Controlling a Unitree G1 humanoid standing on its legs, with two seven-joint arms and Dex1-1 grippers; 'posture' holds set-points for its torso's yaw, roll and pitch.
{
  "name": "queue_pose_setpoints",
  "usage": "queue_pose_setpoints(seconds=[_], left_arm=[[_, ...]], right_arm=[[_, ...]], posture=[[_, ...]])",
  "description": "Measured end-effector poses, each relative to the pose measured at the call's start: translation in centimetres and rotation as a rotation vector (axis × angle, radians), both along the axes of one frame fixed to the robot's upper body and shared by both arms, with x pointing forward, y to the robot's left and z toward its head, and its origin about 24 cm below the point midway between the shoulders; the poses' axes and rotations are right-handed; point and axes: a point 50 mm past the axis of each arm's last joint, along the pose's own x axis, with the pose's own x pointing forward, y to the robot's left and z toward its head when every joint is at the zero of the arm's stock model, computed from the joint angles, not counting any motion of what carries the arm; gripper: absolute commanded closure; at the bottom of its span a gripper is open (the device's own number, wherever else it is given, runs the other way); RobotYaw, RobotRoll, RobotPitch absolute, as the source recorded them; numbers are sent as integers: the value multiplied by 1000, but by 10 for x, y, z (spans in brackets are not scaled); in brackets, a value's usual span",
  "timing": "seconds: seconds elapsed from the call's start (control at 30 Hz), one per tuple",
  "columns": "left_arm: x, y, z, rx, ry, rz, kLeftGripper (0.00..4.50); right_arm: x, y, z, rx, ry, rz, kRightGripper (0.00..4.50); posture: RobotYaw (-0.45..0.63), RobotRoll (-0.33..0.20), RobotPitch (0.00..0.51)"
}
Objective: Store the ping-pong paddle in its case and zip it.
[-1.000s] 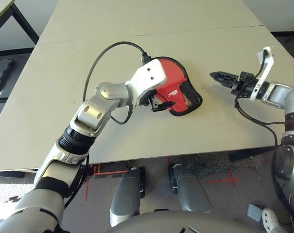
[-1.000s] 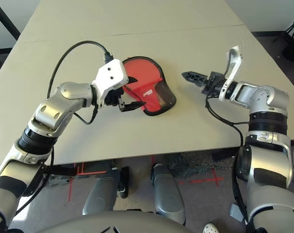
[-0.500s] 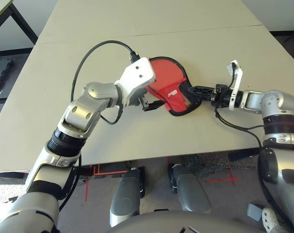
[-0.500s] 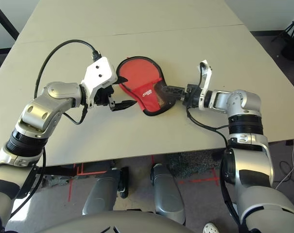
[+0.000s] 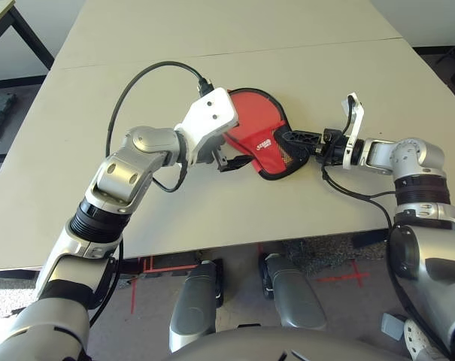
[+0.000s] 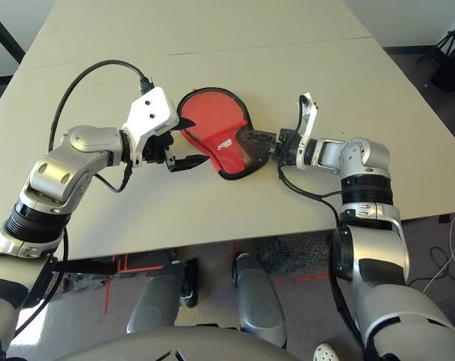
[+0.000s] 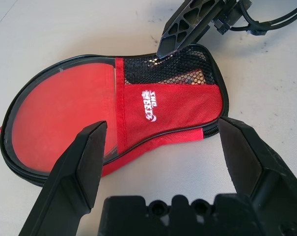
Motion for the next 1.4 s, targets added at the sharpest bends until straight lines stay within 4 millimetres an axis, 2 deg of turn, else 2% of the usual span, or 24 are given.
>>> queue_pose_setpoints(seconds=[0.03, 0.1, 0.3, 0.4, 0.47, 0.77, 0.9, 1.07, 1.2, 1.4], left_arm=[[0, 0, 0, 0, 0, 0, 0], [0, 0, 0, 0, 0, 0, 0], [0, 0, 1, 1, -5, -1, 0], [1, 0, 1, 1, -4, 0, 0], [2, 0, 1, 2, -4, 2, 0], [2, -2, 1, -6, -16, -11, 0], [2, -2, 1, -4, -19, -11, 0], [2, -2, 1, -3, -23, -11, 0], [3, -2, 0, -4, -26, -15, 0], [5, -3, -2, -8, -15, -16, 0]], right_arm=[[0, 0, 0, -3, -1, 2, 22], [-1, 0, 0, -21, 0, 14, 645], [-3, -4, -4, -101, 13, 43, 2678], [-5, -8, -6, -121, 18, 48, 3952], [-5, -8, -4, -111, 11, 56, 4477], [-15, -25, -2, -134, 29, 34, 4477], [-30, -42, 4, -139, 38, 1, 4477], [-50, -54, 2, -142, 69, -13, 4477], [-68, -57, 3, -126, 84, -17, 4477], [-89, -49, -6, -88, 122, -23, 4477]], posture=[[89, 0, 197], [89, 0, 197], [75, 0, 194], [71, 0, 191], [67, 0, 190], [62, 0, 192], [50, 0, 195], [39, 0, 196], [38, 0, 197], [26, 0, 195]])
